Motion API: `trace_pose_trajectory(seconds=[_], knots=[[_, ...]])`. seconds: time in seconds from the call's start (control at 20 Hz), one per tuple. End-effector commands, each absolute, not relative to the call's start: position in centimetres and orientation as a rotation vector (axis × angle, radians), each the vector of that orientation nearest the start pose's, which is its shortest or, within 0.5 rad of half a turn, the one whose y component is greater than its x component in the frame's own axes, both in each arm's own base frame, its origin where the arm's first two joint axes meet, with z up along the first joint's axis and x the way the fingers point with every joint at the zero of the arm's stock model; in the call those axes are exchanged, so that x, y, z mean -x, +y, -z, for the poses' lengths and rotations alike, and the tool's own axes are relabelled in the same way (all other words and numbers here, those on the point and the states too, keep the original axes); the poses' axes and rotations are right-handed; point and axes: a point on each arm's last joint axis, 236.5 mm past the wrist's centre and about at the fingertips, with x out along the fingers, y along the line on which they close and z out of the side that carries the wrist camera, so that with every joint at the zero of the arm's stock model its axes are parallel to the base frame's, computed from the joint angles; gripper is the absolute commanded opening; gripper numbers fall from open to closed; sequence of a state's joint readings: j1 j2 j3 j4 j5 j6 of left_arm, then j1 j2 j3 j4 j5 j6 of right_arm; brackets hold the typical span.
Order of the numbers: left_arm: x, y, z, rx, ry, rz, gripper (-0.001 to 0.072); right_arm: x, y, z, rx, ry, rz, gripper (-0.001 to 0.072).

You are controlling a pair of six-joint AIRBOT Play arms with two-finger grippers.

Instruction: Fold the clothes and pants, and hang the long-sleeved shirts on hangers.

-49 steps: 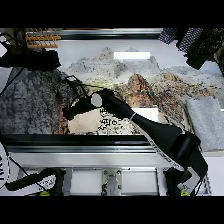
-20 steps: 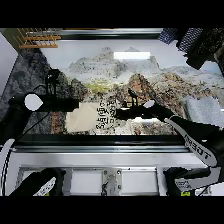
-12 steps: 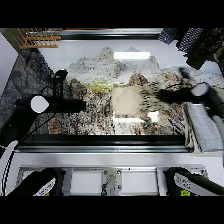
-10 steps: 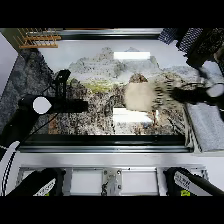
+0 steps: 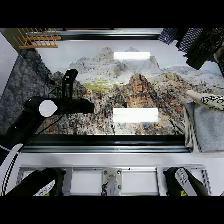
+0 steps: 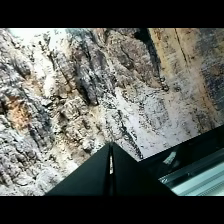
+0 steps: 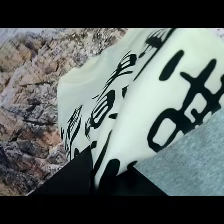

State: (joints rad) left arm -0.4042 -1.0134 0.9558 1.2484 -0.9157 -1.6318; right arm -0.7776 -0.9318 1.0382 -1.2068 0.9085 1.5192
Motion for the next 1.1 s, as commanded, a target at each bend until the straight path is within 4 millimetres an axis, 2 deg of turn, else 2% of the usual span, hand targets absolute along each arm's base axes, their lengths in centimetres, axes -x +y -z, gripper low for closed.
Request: trace_pose_trajectory(seconds=[0.0, 0.15, 0.25, 0.55, 0.75, 0.95, 1.0, 1.05], knots=[[-32.4, -20.3, -6.4, 0.158, 1.03, 0.478, 0.0005, -30.5, -22.7, -16.2, -0.538, 0.553, 0.575, 0.0011], [-32.5, -20.2, -6.3, 0.151, 1.028, 0.475, 0.0005, -27.6, -22.6, -16.3, -0.544, 0.595, 0.668, 0.0011], [-32.5, -20.2, -6.3, 0.151, 1.028, 0.475, 0.0005, -25.2, -22.6, -15.3, -0.529, 0.669, 0.731, 0.001], [-32.4, -20.2, -6.3, 0.15, 1.033, 0.476, 0.0005, -18.5, -22.9, -9.3, -0.496, 0.9, 0.917, 0.0011], [-32.4, -20.2, -6.3, 0.15, 1.033, 0.475, 0.0005, -17.1, -22.1, -5.7, -0.508, 0.997, 0.923, 0.0012], [-32.4, -20.2, -6.3, 0.149, 1.033, 0.475, 0.0005, -16.6, -21.6, -4.2, -0.518, 1.033, 0.919, 0.0026], [-32.4, -20.2, -6.3, 0.15, 1.033, 0.475, 0.0005, -16.7, -21.7, -4.2, -0.514, 1.028, 0.918, 0.013], [-32.4, -20.2, -6.3, 0.15, 1.032, 0.475, 0.0005, -16.9, -21.9, -4.3, -0.505, 1.02, 0.916, 0.041]])
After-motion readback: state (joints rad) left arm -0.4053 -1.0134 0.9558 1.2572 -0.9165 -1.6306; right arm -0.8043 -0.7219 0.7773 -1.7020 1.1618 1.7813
